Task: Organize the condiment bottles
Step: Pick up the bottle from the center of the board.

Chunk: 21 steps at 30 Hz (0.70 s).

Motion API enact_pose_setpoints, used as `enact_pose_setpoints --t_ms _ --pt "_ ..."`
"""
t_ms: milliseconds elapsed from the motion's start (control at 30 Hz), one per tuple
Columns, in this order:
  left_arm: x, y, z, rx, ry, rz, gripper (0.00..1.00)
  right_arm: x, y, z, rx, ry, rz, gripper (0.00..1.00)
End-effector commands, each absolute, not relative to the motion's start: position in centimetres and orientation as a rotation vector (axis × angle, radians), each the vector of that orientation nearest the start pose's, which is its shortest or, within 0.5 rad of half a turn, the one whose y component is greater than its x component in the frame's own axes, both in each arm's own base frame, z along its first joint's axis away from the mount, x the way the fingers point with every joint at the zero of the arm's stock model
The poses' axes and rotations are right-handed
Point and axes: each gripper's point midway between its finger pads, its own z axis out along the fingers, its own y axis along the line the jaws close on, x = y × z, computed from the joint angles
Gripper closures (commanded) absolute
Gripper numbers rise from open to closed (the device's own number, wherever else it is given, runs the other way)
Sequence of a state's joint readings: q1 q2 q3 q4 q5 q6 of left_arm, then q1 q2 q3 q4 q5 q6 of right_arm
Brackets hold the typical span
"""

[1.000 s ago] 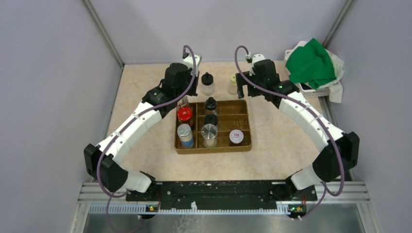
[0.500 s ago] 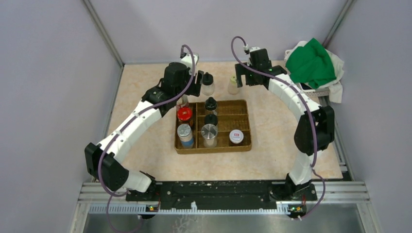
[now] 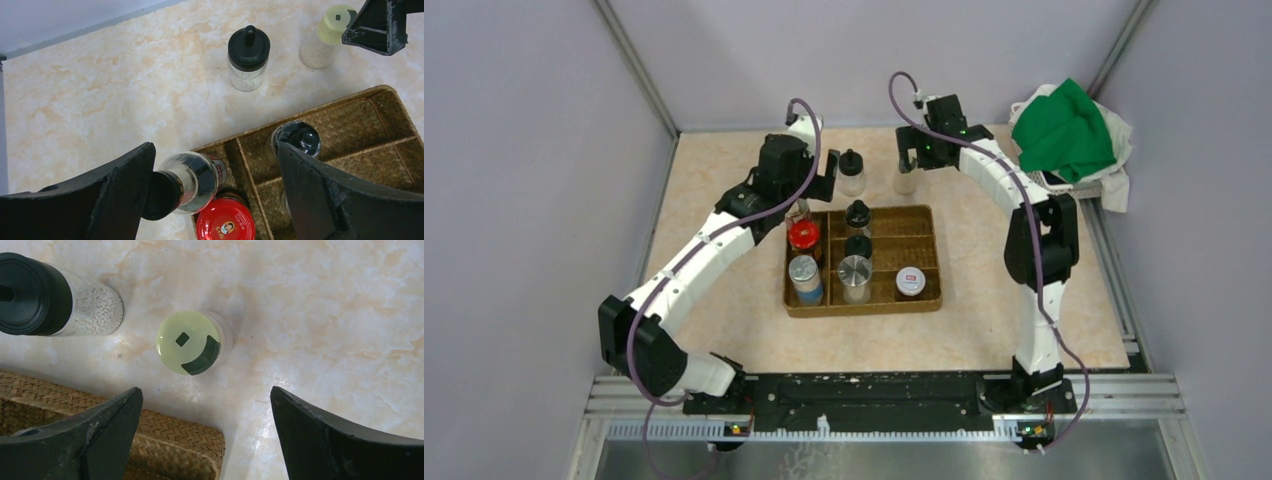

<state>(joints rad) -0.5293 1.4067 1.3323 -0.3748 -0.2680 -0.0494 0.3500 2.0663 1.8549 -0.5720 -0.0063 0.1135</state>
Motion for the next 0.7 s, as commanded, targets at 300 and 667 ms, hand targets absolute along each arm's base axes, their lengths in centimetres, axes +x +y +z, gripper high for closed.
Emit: enact_pose_setpoints --t_ms 300,667 --pt "39.5 -15.3 26.5 0.228 1.987 -0.051 0.01 54.0 21.4 14.9 -0.311 2.294 0.328 0.03" --pt "37.9 -12.8 26.5 0.072 2.014 0.015 0.01 55.7 22.1 14.1 -0.309 2.293 0.337 0.04"
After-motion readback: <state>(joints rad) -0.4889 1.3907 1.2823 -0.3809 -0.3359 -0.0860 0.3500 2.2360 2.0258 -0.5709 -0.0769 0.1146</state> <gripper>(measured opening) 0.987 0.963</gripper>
